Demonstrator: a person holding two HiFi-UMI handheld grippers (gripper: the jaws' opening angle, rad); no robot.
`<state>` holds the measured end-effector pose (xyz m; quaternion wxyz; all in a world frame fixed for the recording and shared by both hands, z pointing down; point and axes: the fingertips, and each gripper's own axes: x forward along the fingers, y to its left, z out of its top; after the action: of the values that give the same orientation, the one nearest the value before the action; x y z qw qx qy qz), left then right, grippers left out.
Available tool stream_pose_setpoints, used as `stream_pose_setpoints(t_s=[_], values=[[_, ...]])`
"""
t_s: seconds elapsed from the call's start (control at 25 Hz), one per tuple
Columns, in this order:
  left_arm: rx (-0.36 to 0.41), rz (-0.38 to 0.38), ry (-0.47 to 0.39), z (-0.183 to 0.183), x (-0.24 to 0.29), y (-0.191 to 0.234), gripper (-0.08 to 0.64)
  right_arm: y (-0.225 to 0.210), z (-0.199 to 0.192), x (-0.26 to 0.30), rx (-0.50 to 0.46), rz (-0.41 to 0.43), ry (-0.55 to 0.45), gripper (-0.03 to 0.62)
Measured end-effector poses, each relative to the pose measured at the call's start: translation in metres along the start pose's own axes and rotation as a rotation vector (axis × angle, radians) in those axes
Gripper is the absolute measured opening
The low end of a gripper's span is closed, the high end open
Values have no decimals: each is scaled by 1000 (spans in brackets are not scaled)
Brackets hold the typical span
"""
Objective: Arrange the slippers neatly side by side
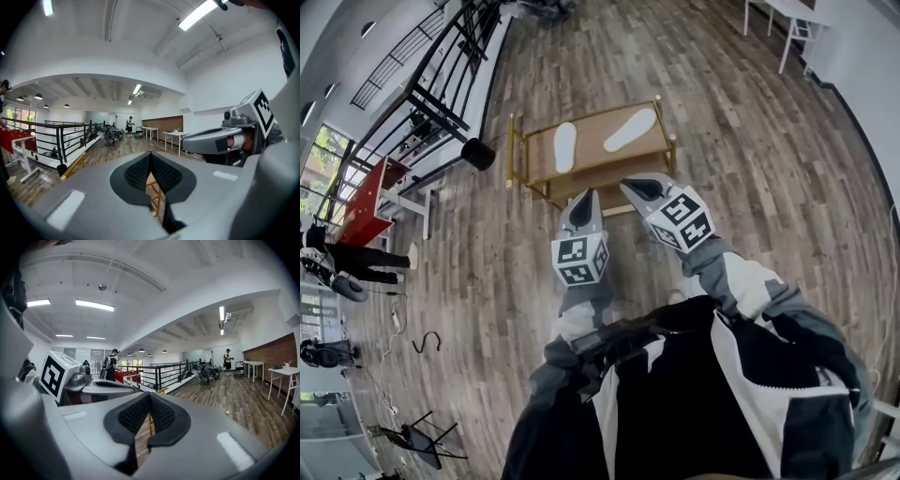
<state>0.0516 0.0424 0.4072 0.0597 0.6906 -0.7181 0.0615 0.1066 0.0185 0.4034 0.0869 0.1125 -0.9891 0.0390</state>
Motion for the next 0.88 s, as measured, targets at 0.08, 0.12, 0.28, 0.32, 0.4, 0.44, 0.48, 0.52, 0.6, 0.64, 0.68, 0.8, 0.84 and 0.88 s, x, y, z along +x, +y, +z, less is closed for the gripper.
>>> stream_pose_setpoints(t_s=[0.08,0.12,0.28,0.32,0.4,0.44,0.48,0.52,0.6,0.64,0.68,0.8,0.84,0.88], values=[[4,12,1,0,8,0,2,-9,0,3,1,12,-2,5],[5,18,1,1,10,2,2,-13,1,6,1,18,-3,5],[-2,40,-1,3,20,13,2,-22,5,19,0,48,-2,5],[-12,45,-2,2,24,15,2,-24,3,21,1,56,1,5],[-32,51,-4,0,31,19,3,-26,-3,27,1,68,10,5],[-35,54,-6,0,35,21,2,-28,-5,30,1,70,14,5],[-36,56,-8,0,38,25,3,-30,-6,34,0,69,18,5],[-38,57,-8,0,42,30,2,-33,-5,39,0,68,20,5],[-47,60,-7,-1,52,42,2,-40,-4,50,-2,68,27,5],[-51,60,-6,-2,59,48,2,-44,-3,56,-3,70,31,5],[-54,57,-5,-2,66,55,2,-48,-2,62,-4,70,35,5],[-52,37,-7,2,90,73,2,-65,2,83,-5,49,41,5],[-48,27,-9,5,99,80,2,-72,4,91,-6,38,42,5],[-44,17,-12,8,109,87,3,-79,8,99,-9,26,43,5]])
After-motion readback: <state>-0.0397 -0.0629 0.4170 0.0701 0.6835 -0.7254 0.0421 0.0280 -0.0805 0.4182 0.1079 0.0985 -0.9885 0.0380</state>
